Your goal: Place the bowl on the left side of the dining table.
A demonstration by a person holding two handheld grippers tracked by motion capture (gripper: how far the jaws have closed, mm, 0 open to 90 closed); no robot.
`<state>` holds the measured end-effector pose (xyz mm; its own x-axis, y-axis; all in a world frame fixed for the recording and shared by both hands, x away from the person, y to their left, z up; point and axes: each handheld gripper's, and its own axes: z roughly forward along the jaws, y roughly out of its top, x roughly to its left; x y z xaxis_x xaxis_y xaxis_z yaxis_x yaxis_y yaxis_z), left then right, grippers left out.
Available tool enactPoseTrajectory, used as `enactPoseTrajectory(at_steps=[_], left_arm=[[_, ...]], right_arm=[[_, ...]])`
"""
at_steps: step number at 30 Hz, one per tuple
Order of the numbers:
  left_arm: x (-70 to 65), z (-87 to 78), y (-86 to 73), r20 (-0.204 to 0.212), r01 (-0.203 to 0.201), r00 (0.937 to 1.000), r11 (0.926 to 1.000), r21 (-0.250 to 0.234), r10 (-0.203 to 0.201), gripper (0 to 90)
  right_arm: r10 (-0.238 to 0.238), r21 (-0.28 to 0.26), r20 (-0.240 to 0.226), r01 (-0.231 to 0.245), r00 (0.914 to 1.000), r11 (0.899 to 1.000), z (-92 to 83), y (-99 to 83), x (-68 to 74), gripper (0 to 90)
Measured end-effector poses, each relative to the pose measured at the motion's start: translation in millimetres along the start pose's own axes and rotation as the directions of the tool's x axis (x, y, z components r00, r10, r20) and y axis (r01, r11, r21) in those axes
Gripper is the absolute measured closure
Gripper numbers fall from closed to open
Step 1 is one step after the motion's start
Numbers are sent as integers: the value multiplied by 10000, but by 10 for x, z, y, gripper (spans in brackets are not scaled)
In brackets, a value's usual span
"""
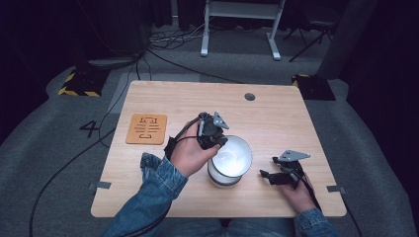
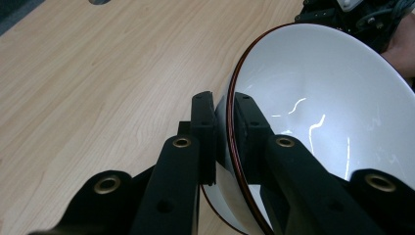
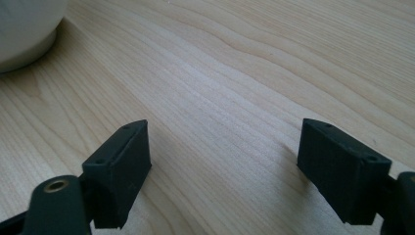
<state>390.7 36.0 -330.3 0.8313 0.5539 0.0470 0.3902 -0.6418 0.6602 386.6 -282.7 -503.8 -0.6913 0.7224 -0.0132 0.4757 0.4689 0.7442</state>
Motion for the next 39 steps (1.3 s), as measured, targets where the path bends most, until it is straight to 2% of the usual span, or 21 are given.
enactPoseTrajectory(at_steps=[5, 6, 8, 13, 14, 16, 17, 25, 27, 31, 32, 33, 34, 35, 36, 38, 39], left_arm=[[30, -35, 47, 59, 165, 9998, 9998, -139, -165, 810], [45, -45, 56, -76, 126, 9999, 9998, -182, -128, 810], [62, -55, 73, -55, 204, 9998, 9996, -180, -205, 810], [90, -80, 130, -167, 79, 9998, 9999, -142, -81, 810], [100, -83, 144, -18, 20, 10000, 9999, -104, -20, 810], [102, -85, 154, -171, 58, 9998, 9998, -174, -61, 810], [120, -87, 172, -71, 24, 10000, 9999, -166, -25, 810], [274, -116, 219, -222, 188, 9996, 9995, -271, -194, 808], [348, -129, 223, -326, 398, 9986, 9984, -411, -411, 808], [438, -126, 218, -258, 664, 9974, 9966, -492, -677, 808], [479, -123, 216, -400, 968, 9943, 9935, -593, -992, 806], [479, -123, 216, -400, 968, 9943, 9935, -593, -992, 805], [542, -133, 213, -542, 1128, 9918, 9922, -528, -1157, 805], [542, -133, 213, -542, 1128, 9918, 9922, -528, -1157, 805], [619, -155, 206, -683, 1129, 9910, 9931, -324, -1149, 804], [683, -171, 189, -851, 1223, 9886, 9921, -268, -1241, 804], [683, -171, 189, -851, 1223, 9886, 9921, -268, -1241, 804]], right_arm=[[-49, -26, -4, 49, 10000, 10000, 1, -1, -5, 200], [-38, -25, -10, 38, 10000, 10000, 1, -1, -5, 200], [-61, -30, -3, 61, 10000, 10000, 2, -2, -7, 200], [-34, -34, -6, 34, 10000, 10000, 2, -1, -5, 200], [-30, -40, -4, 30, 10000, 10000, 2, -2, -5, 200], [-26, -41, -6, 26, 10000, 10000, 2, -1, -4, 200], [-8, -41, -9, 8, 10000, 10000, 3, -1, -3, 200], [-85, -24, 0, 85, 10000, 10000, 2, -3, -9, 200], [-103, -25, 18, 103, 9999, 9999, 2, -3, -12, 200], [-82, -16, 27, 82, 10000, 10000, 2, -2, -11, 200], [-53, -22, 33, 53, 10000, 10000, 2, -2, -10, 200], [-53, -22, 33, 53, 10000, 10000, 2, -2, -10, 200], [-55, -30, 33, 55, 10000, 10000, 2, -2, -11, 200], [-55, -30, 33, 55, 10000, 10000, 2, -2, -11, 200], [-42, -27, 32, 43, 10000, 10000, 3, -1, -10, 200], [6, -27, 24, -6, 10000, 10000, 2, 0, -7, 200], [6, -27, 24, -6, 10000, 10000, 2, 0, -7, 200]])
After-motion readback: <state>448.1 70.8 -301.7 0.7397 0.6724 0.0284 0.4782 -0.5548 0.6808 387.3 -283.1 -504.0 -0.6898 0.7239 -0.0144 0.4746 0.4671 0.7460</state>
